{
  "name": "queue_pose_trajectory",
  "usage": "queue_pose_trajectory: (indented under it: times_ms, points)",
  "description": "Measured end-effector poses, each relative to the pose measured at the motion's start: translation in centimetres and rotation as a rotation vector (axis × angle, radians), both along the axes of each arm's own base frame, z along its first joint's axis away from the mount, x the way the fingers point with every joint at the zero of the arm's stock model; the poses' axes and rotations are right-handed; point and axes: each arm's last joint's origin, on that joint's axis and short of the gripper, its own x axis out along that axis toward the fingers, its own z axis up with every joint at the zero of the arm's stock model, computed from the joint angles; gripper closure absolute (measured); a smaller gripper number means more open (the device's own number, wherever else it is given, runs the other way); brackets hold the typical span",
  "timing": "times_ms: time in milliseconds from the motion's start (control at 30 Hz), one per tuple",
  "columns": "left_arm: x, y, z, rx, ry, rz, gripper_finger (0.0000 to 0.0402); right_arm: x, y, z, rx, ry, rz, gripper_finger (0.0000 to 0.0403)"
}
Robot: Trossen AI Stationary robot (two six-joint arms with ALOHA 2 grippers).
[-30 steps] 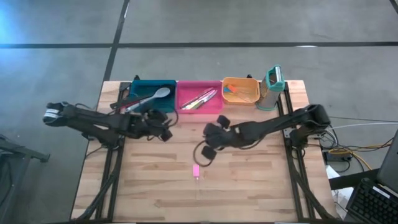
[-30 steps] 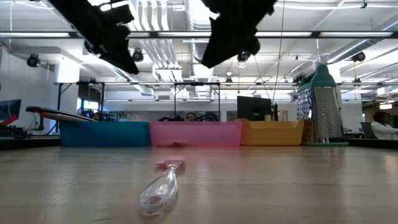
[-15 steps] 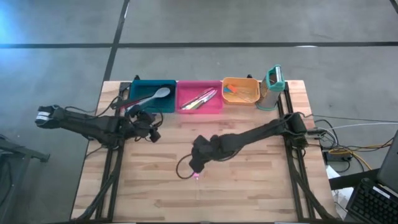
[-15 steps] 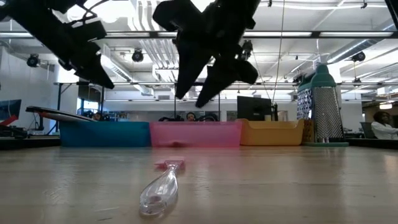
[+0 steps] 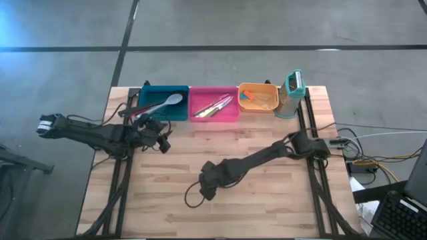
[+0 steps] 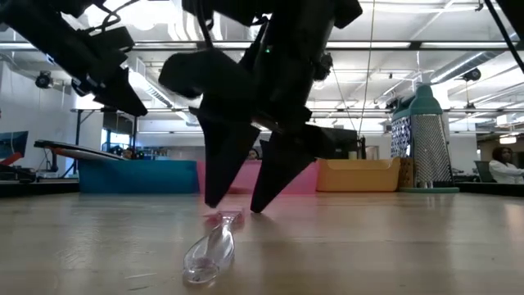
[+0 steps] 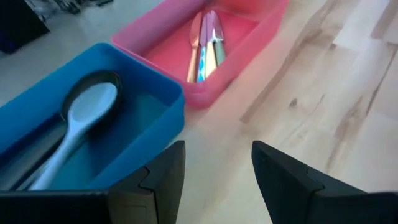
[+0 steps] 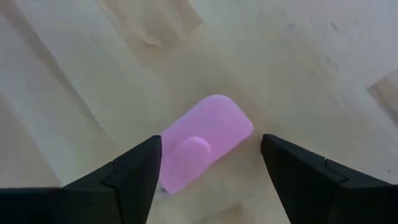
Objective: Pick & Place Kitchen Items
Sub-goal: Put the pink spatula into the yellow bin
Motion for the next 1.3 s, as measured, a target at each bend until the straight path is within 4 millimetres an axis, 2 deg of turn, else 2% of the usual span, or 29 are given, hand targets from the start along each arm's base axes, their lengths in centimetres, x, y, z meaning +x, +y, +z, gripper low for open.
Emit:
queue_pose_trajectory:
  times_ms: [267, 500, 567, 733, 900, 1033, 1167, 1300]
  points:
    - [0.0, -0.1, -0.3, -0.067, -0.021, 0.004, 0.0211, 0.4, 0.7, -2.8, -0.044, 0.064, -0.022, 0.0149]
    - [0.0, -0.1, -0.6, -0.061, -0.02, 0.012, 0.0211, 0.4, 2.0, -2.5, -0.058, -0.002, -0.038, 0.0164]
    - [0.0, -0.1, -0.8, -0.06, -0.018, 0.013, 0.0211, 0.2, 1.9, -2.6, -0.073, 0.012, -0.037, 0.0169]
    - [0.0, -0.1, -0.7, -0.053, -0.018, 0.008, 0.0211, 0.3, 1.3, -4.1, -0.097, 0.061, -0.024, 0.0189]
    - [0.0, -0.1, -0.7, -0.048, -0.016, 0.003, 0.0211, 0.3, 0.5, -5.1, -0.122, 0.108, 0.017, 0.0231]
    - [0.1, -0.1, -0.7, -0.048, -0.021, 0.003, 0.0211, 0.3, 0.2, -4.8, -0.115, 0.13, 0.078, 0.0295]
    - [0.1, -0.1, -0.7, -0.048, -0.023, 0.003, 0.0211, 0.5, 0.1, -3.1, -0.101, 0.117, 0.156, 0.0377]
    - [0.1, -0.1, -0.6, -0.049, -0.027, 0.003, 0.0211, 0.3, -0.1, -0.6, -0.101, 0.102, 0.19, 0.039]
